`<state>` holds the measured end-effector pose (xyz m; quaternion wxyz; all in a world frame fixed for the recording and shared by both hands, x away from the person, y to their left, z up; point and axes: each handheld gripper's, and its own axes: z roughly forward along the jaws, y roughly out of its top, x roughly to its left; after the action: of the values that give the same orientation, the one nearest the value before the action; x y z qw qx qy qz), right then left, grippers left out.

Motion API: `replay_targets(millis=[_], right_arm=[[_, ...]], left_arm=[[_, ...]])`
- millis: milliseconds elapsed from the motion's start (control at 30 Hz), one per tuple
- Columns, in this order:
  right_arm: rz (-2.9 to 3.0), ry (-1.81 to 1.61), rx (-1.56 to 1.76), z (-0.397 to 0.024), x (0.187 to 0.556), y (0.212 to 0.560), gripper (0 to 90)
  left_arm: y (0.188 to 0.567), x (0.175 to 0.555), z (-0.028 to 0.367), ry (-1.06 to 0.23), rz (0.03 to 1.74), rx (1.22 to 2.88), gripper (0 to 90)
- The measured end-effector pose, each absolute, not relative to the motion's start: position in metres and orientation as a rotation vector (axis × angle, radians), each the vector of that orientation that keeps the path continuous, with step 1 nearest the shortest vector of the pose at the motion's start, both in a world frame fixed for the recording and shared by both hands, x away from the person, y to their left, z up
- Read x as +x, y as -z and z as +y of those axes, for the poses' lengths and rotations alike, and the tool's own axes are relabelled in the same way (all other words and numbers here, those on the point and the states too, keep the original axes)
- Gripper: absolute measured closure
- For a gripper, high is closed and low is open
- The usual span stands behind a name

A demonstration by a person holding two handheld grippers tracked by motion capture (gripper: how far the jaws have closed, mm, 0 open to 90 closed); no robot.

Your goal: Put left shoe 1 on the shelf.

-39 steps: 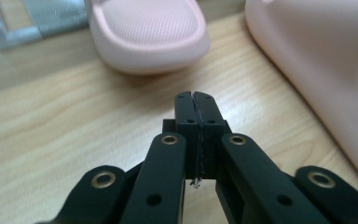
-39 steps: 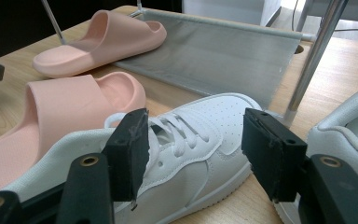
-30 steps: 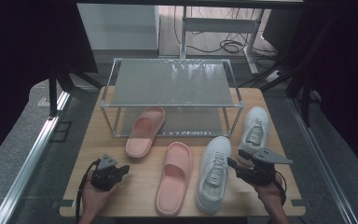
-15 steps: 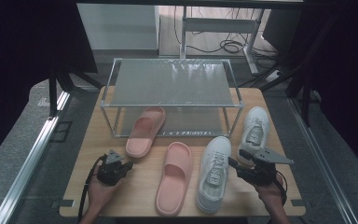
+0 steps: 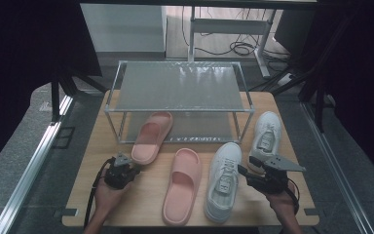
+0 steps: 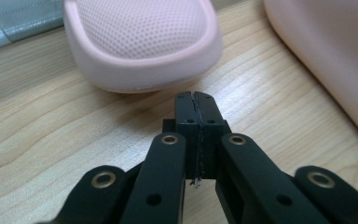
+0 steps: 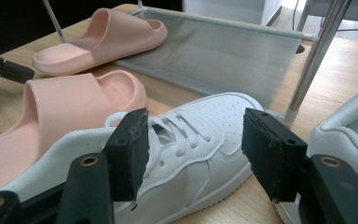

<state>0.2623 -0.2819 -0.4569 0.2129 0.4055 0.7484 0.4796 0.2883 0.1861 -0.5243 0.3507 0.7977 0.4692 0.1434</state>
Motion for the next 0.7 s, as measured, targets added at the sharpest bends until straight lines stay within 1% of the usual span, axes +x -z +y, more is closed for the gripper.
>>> replay_targets(millis=[700], right_arm=[[2.082, -1.327, 1.124, -0.281, 0.263, 0.458, 41.7]], left_arm=[[0.526, 0.299, 0.176, -0.361, 1.211, 2.089, 90.0]])
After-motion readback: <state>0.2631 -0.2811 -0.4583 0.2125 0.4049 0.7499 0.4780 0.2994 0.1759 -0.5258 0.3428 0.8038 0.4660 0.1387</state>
